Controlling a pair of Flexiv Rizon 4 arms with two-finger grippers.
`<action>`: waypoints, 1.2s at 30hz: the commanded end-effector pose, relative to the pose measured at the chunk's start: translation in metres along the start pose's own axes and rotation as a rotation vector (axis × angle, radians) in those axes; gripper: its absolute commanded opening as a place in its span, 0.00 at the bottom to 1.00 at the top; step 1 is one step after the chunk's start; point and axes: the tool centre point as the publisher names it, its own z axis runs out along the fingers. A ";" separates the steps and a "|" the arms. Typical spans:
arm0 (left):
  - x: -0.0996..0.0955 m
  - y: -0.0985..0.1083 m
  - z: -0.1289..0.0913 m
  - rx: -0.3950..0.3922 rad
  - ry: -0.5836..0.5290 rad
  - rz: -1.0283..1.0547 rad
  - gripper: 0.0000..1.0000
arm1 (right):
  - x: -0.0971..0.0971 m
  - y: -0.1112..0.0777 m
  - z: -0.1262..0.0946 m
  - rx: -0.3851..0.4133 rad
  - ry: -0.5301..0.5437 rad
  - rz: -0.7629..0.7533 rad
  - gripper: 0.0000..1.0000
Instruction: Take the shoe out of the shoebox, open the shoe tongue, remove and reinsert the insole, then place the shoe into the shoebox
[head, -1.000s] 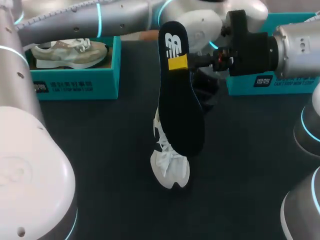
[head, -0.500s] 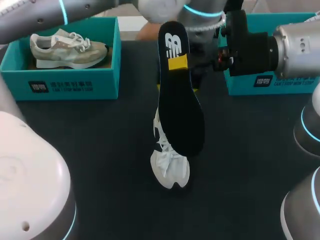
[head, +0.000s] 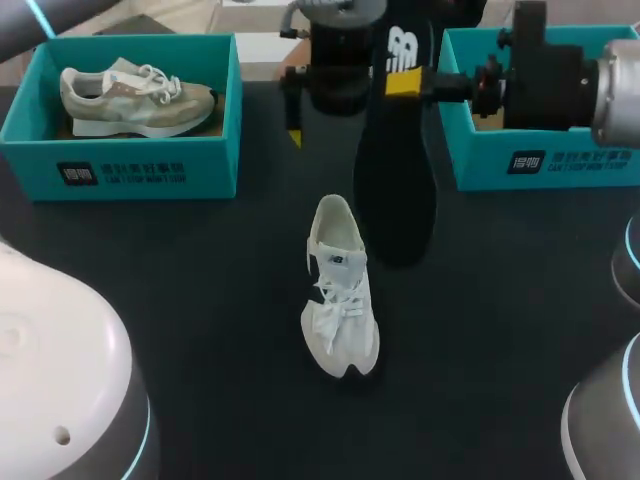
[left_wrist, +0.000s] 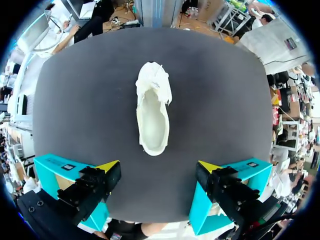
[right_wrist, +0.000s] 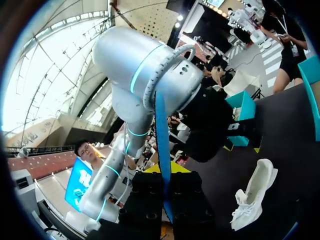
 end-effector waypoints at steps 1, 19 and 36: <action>0.027 -0.003 -0.010 -0.030 -0.235 -0.007 1.00 | -0.013 0.006 -0.023 -0.004 -0.020 0.046 0.00; 0.059 -0.007 -0.032 -0.012 -0.489 0.059 1.00 | -0.093 0.027 -0.007 -0.104 -0.146 0.368 0.00; 0.062 -0.013 -0.039 0.018 -0.469 0.042 1.00 | -0.093 0.027 -0.007 -0.104 -0.146 0.368 0.00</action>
